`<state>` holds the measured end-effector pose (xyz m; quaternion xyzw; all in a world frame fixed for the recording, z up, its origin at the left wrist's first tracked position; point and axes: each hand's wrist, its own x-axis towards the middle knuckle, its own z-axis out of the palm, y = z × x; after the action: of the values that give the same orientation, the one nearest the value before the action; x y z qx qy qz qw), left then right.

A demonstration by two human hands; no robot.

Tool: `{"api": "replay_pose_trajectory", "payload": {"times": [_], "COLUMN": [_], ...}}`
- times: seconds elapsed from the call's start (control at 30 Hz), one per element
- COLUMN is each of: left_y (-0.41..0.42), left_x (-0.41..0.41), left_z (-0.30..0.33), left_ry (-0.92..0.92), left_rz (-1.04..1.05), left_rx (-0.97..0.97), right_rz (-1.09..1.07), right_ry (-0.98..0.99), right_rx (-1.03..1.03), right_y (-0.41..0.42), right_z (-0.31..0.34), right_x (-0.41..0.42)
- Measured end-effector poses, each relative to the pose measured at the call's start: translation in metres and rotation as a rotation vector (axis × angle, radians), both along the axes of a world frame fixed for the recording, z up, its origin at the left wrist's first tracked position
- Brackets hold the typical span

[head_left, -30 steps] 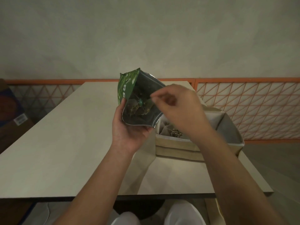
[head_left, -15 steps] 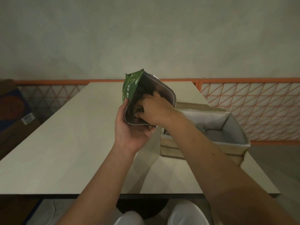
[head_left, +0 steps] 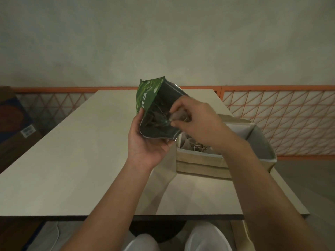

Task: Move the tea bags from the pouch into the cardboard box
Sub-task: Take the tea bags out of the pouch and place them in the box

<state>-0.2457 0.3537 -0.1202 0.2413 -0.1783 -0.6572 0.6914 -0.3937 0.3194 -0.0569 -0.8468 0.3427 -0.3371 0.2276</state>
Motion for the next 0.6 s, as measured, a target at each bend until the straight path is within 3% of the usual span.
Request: {"api": "replay_pose_trajectory", "payload": {"times": [0.13,0.3,0.47,0.6], "left_y": [-0.004,-0.008,-0.008,-0.009], "left_x": [-0.001,-0.001,-0.002,-0.004], "left_z": [0.000,-0.004,-0.005,-0.004], "left_ry": [0.012,0.021,0.036,0.041], "left_rz": [-0.010,-0.004,-0.014,-0.012], "left_rx": [0.002,0.005,-0.001,-0.010], "right_rz": [-0.064,-0.100,-0.076,-0.145], "right_ry": [-0.262,-0.399,-0.679,-0.567], "right_rx": [-0.019,-0.060,-0.120,-0.047], "right_y": [0.000,0.000,0.006,-0.002], "right_z": [0.004,0.010,0.020,0.007], "right_x": [-0.021,-0.035,-0.045,-0.050]}}
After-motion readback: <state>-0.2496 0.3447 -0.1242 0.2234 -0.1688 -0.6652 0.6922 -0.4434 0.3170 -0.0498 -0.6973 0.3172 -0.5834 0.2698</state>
